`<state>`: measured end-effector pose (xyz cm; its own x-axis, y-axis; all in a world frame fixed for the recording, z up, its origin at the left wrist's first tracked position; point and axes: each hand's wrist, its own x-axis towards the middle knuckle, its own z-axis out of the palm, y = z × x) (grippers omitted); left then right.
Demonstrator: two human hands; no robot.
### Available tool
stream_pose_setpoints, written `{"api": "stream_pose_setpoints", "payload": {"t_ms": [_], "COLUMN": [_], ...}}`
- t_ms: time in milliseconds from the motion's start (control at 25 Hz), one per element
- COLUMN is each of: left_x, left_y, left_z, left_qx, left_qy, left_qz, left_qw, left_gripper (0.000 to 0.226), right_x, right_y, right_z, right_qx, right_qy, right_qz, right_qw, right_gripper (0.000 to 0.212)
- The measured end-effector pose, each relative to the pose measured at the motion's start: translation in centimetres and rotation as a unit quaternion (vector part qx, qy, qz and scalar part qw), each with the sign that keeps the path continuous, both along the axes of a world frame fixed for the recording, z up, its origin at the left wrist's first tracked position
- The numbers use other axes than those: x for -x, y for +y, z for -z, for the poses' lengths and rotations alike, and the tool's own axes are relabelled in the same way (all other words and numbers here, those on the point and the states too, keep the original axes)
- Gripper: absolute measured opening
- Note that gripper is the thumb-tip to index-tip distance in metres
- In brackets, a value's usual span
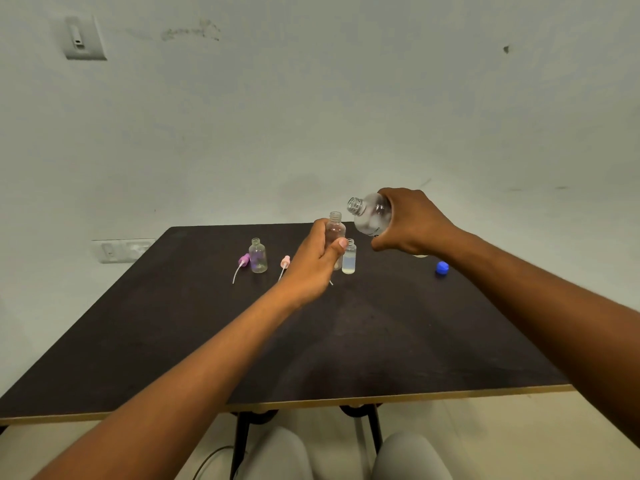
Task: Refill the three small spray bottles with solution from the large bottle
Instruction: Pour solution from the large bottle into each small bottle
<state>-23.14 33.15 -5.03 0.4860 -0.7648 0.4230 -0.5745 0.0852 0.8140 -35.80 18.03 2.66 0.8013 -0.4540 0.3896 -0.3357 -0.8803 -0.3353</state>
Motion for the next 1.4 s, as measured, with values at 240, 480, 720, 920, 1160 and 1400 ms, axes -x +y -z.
{"api": "stream_pose_setpoints", "payload": {"t_ms": [240,480,720,920,1160,1400], "left_x": [0.4,0.5,0.3,0.5,1.0,1.0], "left_y": [0.1,-0.3,-0.7,-0.8,-0.5,-0.5], "left_z": [-0.5,-0.2,0.5,0.3,0.0,0.0], "left_qx": [-0.010,-0.018,-0.022,-0.028,-0.030,-0.034], "left_qy": [-0.014,-0.004,0.014,0.009,-0.002,-0.004], "left_qz": [-0.001,0.006,0.015,0.007,-0.016,-0.026], "left_qw": [1.000,1.000,1.000,1.000,0.999,0.999], "left_gripper": [0.022,0.023,0.024,0.024,0.025,0.024], "right_x": [0.0,-0.1,-0.2,-0.2,-0.6,-0.6], "right_y": [0.0,-0.3,-0.2,0.0,0.5,0.8], "right_z": [-0.1,0.1,-0.1,-0.6,-1.4,-1.9], "right_qx": [0.034,0.051,0.067,0.111,0.149,0.192], "right_qy": [0.014,0.029,0.041,0.074,0.100,0.107], "right_qz": [0.011,0.022,0.026,0.042,0.062,0.068], "right_qw": [0.999,0.998,0.997,0.990,0.982,0.973], "right_gripper": [0.043,0.045,0.044,0.046,0.049,0.047]}}
